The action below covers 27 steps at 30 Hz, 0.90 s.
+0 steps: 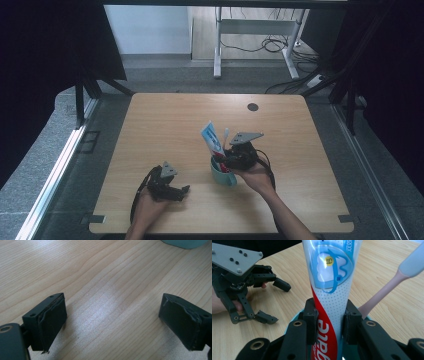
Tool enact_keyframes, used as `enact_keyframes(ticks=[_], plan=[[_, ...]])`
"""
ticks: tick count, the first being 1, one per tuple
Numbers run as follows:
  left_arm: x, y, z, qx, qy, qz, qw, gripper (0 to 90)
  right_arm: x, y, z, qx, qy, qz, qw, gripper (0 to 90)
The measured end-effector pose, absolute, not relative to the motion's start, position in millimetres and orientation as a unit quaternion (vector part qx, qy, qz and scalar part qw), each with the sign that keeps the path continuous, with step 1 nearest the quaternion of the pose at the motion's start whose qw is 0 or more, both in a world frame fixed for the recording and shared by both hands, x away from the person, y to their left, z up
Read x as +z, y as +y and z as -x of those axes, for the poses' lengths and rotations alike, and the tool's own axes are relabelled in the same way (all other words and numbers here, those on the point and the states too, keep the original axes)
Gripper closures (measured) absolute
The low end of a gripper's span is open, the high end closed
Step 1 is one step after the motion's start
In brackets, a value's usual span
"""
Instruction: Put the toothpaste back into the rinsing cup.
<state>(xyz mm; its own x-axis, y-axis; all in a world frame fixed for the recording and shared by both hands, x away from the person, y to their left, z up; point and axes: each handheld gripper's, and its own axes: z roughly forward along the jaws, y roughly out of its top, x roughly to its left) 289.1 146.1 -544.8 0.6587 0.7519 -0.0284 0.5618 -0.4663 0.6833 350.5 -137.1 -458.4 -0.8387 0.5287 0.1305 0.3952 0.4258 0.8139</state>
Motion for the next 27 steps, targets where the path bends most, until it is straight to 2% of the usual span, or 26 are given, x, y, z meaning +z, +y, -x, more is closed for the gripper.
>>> enact_keyframes(ticks=[18,27], plan=[[-544.8,146.1,-289.1,0.14,0.389,-0.845,0.34,7.7,-466.6,-139.2,-349.5,0.443,0.85,-0.28,0.059,65.6],[-544.8,146.1,-289.1,0.14,0.389,-0.845,0.34,7.7,-461.5,-139.1,-349.9,0.439,0.852,-0.282,0.052,55.9]])
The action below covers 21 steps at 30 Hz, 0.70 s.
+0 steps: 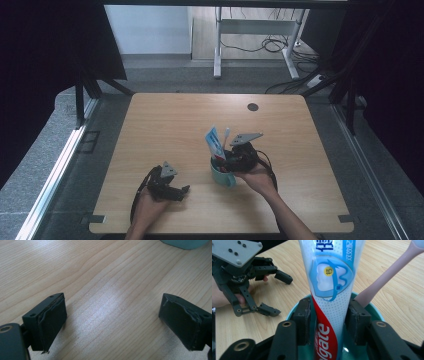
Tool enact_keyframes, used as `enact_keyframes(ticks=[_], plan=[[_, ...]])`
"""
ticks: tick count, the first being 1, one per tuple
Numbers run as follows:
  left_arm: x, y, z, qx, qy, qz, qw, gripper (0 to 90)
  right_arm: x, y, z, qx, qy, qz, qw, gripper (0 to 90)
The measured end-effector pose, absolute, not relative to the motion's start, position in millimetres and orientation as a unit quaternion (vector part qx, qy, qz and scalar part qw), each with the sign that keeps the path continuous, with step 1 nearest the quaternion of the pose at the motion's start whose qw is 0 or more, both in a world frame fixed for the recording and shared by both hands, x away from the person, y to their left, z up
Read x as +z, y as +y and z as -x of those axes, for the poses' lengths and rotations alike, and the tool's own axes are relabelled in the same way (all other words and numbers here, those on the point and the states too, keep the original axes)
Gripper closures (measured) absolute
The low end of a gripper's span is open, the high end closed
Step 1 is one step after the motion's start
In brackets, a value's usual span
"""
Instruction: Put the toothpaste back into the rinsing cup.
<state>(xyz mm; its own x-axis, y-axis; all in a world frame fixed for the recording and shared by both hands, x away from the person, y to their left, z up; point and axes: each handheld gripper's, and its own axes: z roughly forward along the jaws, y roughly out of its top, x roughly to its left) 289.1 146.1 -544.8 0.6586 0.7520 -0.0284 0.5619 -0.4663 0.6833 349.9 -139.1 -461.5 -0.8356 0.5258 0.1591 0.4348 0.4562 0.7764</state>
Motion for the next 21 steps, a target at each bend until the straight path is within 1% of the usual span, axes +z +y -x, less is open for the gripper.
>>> enact_keyframes(ticks=[10,21], plan=[[-544.7,146.3,-289.2,0.139,0.388,-0.846,0.339,7.7,-456.2,-136.2,-344.4,0.416,0.867,-0.27,0.057,47.0],[-544.8,146.1,-289.2,0.139,0.389,-0.845,0.34,7.7,-449.0,-140.9,-341.3,0.409,0.871,-0.267,0.059,40.8]])
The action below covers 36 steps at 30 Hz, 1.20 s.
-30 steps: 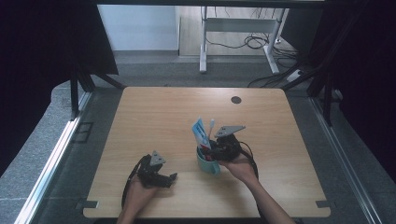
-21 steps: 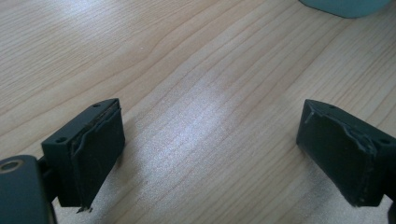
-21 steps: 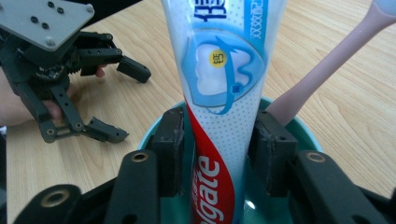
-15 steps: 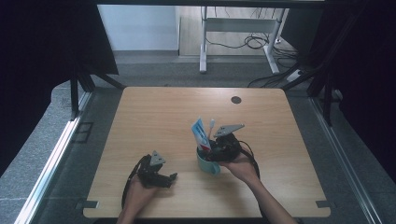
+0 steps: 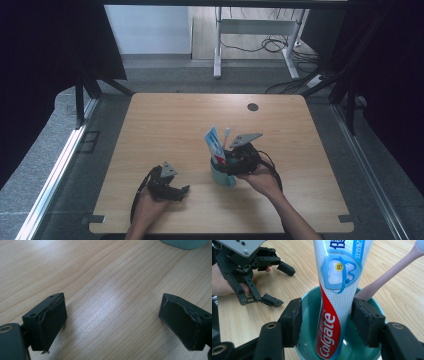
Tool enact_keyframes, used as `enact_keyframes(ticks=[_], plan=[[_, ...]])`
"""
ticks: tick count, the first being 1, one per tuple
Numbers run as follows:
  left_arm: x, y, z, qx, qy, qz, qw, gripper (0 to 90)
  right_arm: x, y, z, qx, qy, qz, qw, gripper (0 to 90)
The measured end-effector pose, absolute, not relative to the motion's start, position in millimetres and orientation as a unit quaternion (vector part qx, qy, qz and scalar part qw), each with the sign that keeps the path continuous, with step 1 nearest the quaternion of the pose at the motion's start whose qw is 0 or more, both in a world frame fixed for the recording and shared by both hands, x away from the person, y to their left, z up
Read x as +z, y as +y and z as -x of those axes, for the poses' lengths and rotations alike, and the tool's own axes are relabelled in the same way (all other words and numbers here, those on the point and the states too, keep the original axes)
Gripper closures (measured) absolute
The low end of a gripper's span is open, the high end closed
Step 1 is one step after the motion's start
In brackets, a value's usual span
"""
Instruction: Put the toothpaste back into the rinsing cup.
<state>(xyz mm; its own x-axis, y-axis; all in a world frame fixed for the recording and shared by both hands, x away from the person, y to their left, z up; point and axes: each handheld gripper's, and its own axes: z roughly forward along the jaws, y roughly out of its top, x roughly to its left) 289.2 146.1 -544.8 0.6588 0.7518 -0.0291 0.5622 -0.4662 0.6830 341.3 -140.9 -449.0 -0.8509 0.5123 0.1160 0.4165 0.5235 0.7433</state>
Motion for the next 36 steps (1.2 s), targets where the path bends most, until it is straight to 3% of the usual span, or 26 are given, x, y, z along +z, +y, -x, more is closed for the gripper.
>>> enact_keyframes(ticks=[20,36], plan=[[-544.6,146.2,-289.2,0.139,0.389,-0.845,0.339,7.7,-440.5,-157.0,-335.4,0.398,0.873,-0.268,0.082,14.4],[-544.6,146.2,-289.2,0.139,0.389,-0.845,0.339,7.7,-439.9,-174.7,-331.0,0.38,0.876,-0.28,0.101,0.0]])
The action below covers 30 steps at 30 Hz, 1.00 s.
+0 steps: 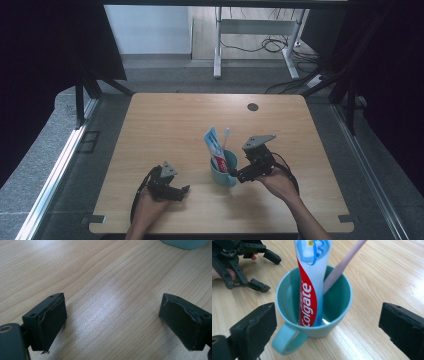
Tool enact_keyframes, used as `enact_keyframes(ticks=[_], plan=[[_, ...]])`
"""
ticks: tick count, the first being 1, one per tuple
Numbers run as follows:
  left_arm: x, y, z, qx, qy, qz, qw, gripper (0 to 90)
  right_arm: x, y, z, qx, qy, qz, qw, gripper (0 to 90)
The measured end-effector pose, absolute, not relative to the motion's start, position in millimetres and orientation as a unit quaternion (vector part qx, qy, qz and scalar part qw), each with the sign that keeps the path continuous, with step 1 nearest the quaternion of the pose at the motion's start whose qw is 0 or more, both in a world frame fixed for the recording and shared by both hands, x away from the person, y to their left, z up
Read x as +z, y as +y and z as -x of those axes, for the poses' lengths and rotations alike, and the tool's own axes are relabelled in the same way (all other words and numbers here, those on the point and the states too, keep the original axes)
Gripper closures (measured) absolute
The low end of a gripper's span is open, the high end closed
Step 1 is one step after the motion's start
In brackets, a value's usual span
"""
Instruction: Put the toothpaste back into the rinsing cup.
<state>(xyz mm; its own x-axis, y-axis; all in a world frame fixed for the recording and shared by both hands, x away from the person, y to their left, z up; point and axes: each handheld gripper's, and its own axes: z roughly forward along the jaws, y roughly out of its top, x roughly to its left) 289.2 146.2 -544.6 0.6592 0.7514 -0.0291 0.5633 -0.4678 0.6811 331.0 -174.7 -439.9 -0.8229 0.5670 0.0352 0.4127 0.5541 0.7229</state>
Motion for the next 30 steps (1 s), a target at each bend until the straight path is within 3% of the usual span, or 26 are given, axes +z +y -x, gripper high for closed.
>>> enact_keyframes(ticks=[30], plan=[[-545.0,145.8,-288.7,0.14,0.392,-0.843,0.34,7.7,-457.9,-232.4,-318.3,0.377,0.857,-0.326,0.129,0.0]])
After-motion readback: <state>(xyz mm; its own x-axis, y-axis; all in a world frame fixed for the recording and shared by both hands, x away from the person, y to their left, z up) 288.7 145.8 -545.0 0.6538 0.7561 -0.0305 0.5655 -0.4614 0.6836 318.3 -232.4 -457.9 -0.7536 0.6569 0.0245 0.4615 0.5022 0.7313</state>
